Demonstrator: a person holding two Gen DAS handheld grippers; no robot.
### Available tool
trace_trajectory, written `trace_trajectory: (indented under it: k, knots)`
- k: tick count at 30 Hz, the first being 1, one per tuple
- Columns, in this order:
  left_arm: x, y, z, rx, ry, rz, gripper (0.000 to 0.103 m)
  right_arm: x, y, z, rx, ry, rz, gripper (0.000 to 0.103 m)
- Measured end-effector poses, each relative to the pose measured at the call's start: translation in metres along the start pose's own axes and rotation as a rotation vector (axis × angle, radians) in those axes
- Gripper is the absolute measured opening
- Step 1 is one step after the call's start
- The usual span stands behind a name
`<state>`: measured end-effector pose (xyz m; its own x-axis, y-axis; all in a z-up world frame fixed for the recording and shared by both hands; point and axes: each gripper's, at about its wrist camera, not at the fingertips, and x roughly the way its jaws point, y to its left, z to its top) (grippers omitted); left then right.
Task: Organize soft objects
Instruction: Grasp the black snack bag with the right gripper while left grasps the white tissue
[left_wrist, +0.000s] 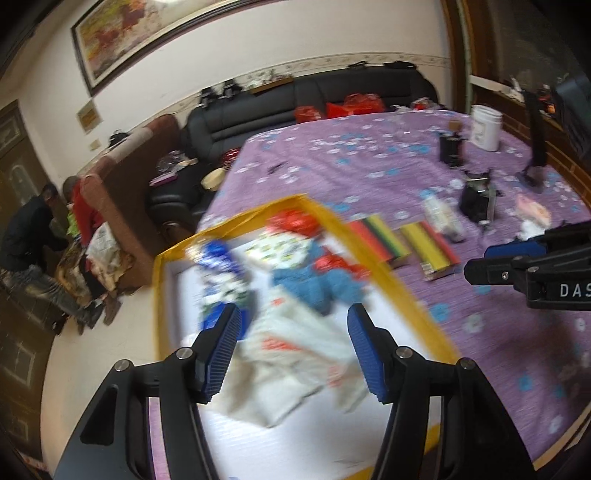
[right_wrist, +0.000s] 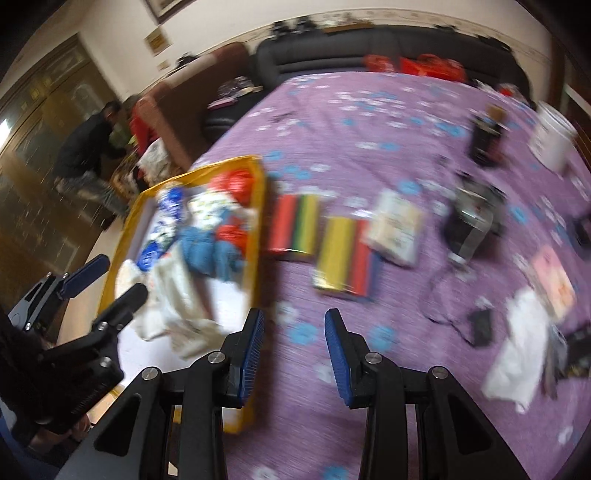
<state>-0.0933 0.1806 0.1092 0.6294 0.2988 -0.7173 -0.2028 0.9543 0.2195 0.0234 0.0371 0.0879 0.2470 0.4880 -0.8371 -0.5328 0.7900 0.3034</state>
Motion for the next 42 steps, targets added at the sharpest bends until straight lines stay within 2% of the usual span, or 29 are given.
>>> trace_trajectory:
  k: [7, 12, 18, 21, 24, 25, 27, 30, 34, 35, 38, 39, 40, 42]
  knots:
    - [0.001, -0.066, 0.017, 0.090, 0.003, -0.110, 0.059, -0.033, -0.084, -0.029, 0.162, -0.013, -0.083, 0.040]
    - [0.006, -0.122, 0.029, 0.166, 0.039, -0.243, 0.059, -0.058, -0.141, -0.055, 0.274, -0.029, -0.137, 0.044]
    - [0.027, -0.193, 0.049, 0.202, 0.146, -0.478, 0.060, -0.087, -0.198, -0.083, 0.379, -0.042, -0.184, 0.046]
    - [0.045, -0.226, 0.063, 0.181, 0.197, -0.549, 0.062, -0.098, -0.217, -0.098, 0.398, -0.036, -0.200, 0.046]
    - [0.066, -0.255, 0.078, 0.156, 0.261, -0.589, 0.063, -0.109, -0.233, -0.109, 0.412, -0.034, -0.208, 0.046]
    - [0.072, -0.264, 0.082, 0.158, 0.269, -0.593, 0.063, -0.113, -0.239, -0.112, 0.411, -0.035, -0.214, 0.046]
    - [0.085, -0.279, 0.088, 0.167, 0.269, -0.542, 0.062, -0.120, -0.248, -0.116, 0.409, -0.039, -0.221, 0.046]
    - [0.106, -0.300, 0.093, 0.188, 0.297, -0.507, 0.062, -0.131, -0.263, -0.119, 0.409, -0.054, -0.222, 0.047]
    - [0.118, -0.325, 0.090, 0.238, 0.295, -0.465, 0.062, -0.141, -0.278, -0.114, 0.395, -0.071, -0.204, 0.053]
    - [0.116, -0.328, 0.088, 0.249, 0.276, -0.450, 0.056, -0.143, -0.281, -0.110, 0.384, -0.078, -0.196, 0.053]
    - [0.106, -0.334, 0.085, 0.256, 0.266, -0.460, 0.024, -0.143, -0.288, -0.089, 0.346, -0.096, -0.176, 0.054]
    - [0.102, -0.335, 0.083, 0.260, 0.264, -0.455, 0.019, -0.141, -0.290, -0.080, 0.331, -0.107, -0.171, 0.055]
    - [0.098, -0.335, 0.078, 0.261, 0.264, -0.452, 0.018, -0.138, -0.294, -0.071, 0.316, -0.108, -0.165, 0.061]
    - [0.093, -0.332, 0.071, 0.239, 0.281, -0.459, 0.016, -0.125, -0.304, -0.050, 0.296, -0.091, -0.131, 0.062]
